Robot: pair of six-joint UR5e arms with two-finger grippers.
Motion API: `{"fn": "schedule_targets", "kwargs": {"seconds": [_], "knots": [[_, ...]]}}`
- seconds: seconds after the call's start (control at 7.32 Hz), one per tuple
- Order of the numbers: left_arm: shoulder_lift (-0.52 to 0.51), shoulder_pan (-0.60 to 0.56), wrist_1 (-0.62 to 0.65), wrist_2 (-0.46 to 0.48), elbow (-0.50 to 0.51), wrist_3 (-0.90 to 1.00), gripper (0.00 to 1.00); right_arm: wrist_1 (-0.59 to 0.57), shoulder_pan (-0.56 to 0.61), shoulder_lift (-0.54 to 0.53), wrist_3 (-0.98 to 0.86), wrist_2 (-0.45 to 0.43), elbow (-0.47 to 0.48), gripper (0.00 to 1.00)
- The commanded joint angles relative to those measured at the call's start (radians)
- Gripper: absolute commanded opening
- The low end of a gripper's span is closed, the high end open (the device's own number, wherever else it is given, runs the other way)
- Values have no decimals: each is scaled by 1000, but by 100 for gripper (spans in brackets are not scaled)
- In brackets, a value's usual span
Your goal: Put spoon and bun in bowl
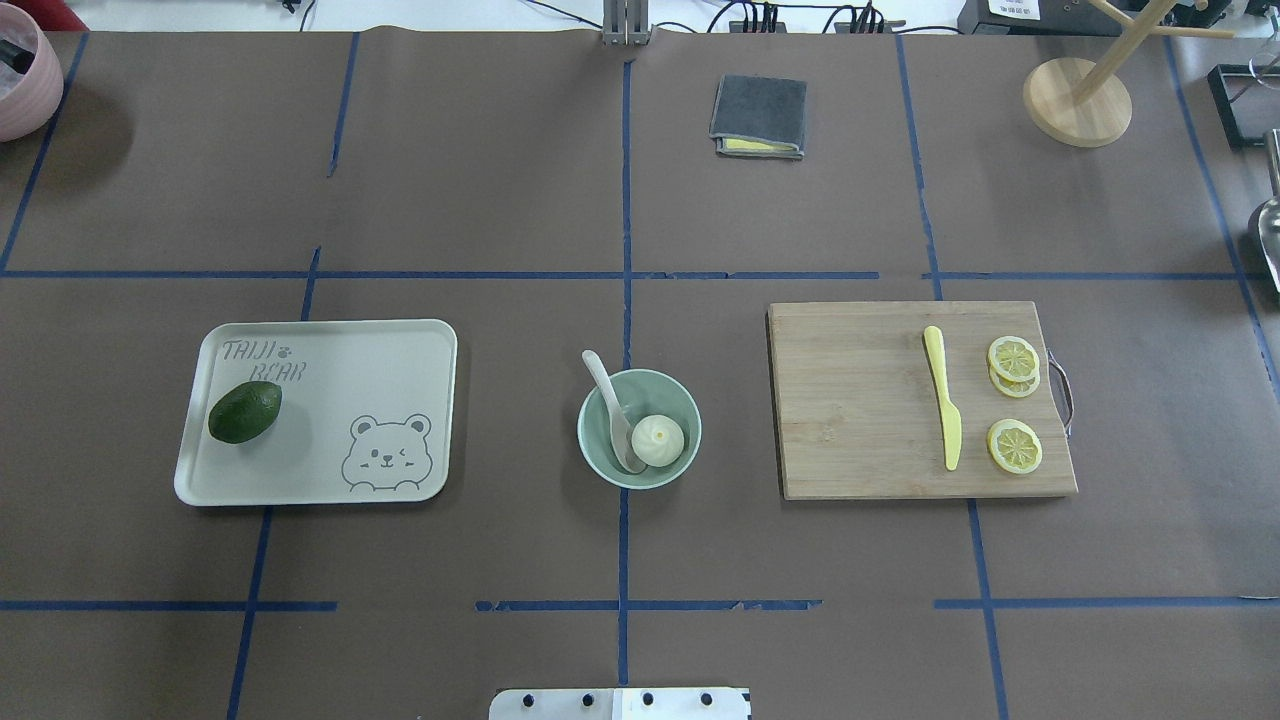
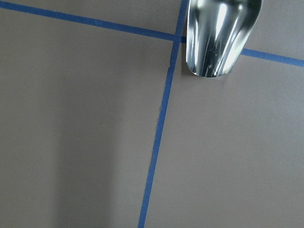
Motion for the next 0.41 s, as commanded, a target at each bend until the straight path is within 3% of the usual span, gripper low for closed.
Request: {"fn": "schedule_targets", "kwargs": {"seconds": [0.0,0.27], "knots": [[0,0,0,0,0,0,100,0,0,0,-1,-1,1,100],[1,-2,0,0,-6,0,100,2,0,3,-1,-1,1,100]]}}
